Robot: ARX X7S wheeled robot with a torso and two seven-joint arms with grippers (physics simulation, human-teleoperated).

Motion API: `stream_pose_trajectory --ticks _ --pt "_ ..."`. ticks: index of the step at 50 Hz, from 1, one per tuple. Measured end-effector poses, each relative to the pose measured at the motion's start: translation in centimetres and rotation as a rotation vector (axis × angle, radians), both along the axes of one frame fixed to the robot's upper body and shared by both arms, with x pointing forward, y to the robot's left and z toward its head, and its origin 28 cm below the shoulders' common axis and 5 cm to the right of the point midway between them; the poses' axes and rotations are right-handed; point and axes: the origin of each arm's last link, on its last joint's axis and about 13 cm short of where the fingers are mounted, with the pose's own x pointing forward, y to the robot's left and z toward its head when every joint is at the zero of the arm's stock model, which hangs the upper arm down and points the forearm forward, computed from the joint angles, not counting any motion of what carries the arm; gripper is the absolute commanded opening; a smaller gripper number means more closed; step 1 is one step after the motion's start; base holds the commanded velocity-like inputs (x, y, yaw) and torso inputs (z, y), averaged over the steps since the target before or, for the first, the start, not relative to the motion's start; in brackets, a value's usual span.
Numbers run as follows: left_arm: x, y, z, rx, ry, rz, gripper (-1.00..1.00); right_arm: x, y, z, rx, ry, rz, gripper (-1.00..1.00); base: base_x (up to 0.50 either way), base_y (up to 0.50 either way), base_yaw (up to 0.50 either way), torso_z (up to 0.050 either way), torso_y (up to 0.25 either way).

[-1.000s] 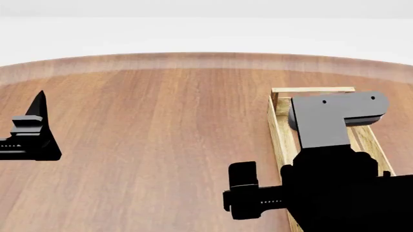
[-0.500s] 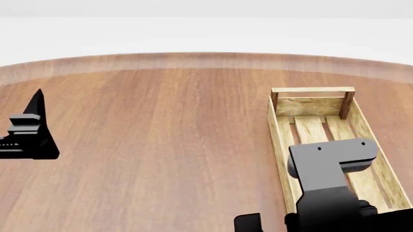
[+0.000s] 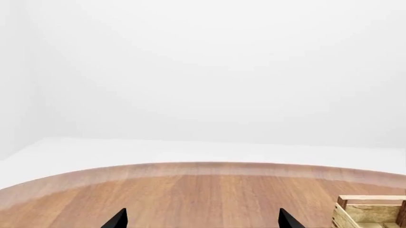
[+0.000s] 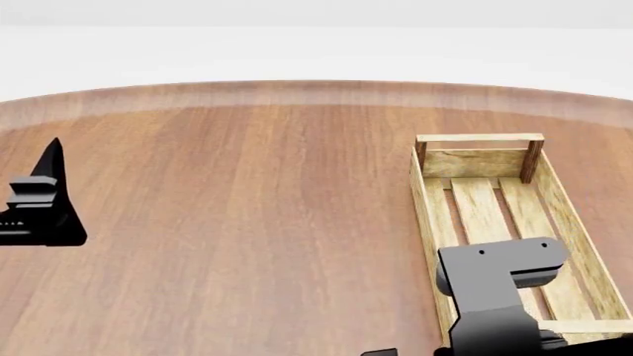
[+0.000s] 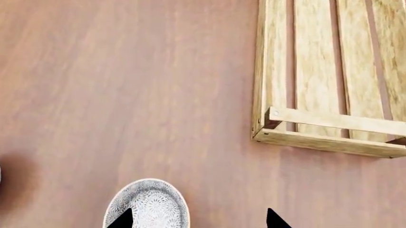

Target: Stack the right bowl on the left bowl and place them in the tray.

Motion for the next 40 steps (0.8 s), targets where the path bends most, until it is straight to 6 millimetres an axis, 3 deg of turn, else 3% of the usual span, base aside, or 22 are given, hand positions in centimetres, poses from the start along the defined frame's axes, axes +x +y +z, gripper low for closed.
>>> stream_pose_trajectory --ticks 40 --pt "-0.2 0.1 -0.4 -0.002 0.001 0.002 1.00 1.6 -0.3 -5.5 0.024 0.141 -0.028 1.00 0.00 0.00 0.00 0.000 0.000"
